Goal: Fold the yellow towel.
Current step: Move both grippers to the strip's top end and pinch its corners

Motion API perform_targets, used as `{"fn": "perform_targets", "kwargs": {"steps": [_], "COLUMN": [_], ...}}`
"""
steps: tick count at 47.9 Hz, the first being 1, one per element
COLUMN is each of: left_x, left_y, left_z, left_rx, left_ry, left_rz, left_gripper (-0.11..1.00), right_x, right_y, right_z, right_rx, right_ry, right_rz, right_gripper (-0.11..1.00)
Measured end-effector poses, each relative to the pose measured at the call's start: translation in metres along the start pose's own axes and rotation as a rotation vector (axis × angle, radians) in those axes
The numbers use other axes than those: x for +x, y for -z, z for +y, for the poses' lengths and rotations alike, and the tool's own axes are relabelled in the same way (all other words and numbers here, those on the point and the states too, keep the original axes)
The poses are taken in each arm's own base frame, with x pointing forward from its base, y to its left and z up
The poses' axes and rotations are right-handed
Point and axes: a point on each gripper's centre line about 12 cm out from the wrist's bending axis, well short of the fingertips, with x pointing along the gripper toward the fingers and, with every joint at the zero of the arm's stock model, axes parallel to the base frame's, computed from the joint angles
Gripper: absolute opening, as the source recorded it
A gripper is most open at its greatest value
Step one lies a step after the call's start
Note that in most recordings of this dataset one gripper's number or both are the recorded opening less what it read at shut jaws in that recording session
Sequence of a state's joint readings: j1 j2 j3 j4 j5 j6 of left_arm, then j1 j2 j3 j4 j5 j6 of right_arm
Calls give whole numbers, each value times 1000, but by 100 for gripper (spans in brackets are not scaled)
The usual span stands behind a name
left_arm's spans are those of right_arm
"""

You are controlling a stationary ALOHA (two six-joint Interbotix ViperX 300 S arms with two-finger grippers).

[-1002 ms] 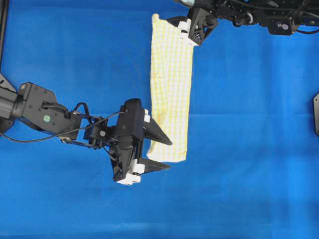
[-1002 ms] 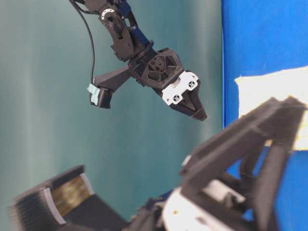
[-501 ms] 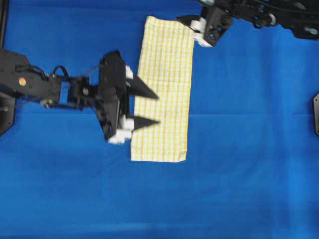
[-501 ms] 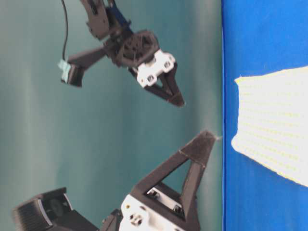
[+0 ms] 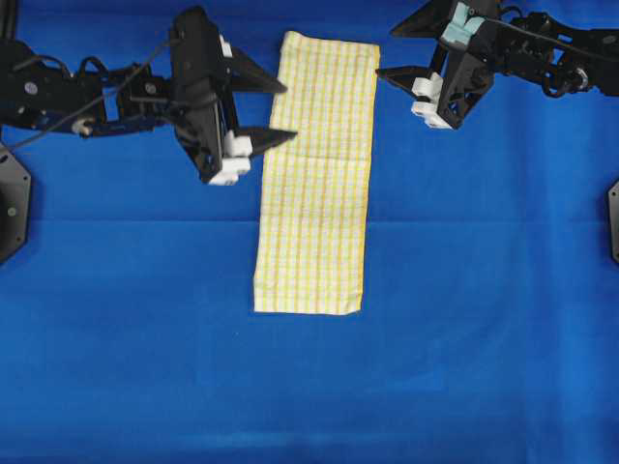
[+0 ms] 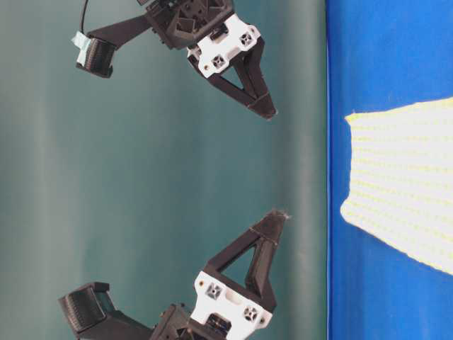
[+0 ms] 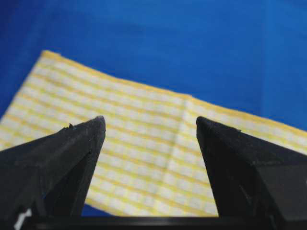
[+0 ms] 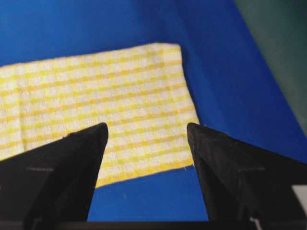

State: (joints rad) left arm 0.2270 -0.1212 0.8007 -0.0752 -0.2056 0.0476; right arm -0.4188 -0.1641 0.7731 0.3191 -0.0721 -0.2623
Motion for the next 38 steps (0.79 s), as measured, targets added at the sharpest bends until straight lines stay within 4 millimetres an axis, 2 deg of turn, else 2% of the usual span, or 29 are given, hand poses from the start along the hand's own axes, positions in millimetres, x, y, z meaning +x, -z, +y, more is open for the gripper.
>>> {"fn": "perform_targets", "kwargs": {"steps": [13, 24, 30, 38], "left_x": [1, 19, 30, 43], "left_y": [2, 22, 29, 35], "left_z": [8, 39, 55, 85], "left_rx": [-5, -45, -67, -101], "left_ry": [-19, -93, -130, -194], "left_rz": [6, 69, 85, 89], "left_gripper": [70, 77, 83, 85], "right_x": [2, 29, 44, 60], "right_y": [-1, 20, 30, 43], "right_z": [-1, -16, -30, -43], "right_rx": [7, 47, 82, 113], "right_ry": [8, 61, 103, 147], "right_rz": [-19, 24, 41, 59], "right_gripper": [70, 70, 77, 80]}}
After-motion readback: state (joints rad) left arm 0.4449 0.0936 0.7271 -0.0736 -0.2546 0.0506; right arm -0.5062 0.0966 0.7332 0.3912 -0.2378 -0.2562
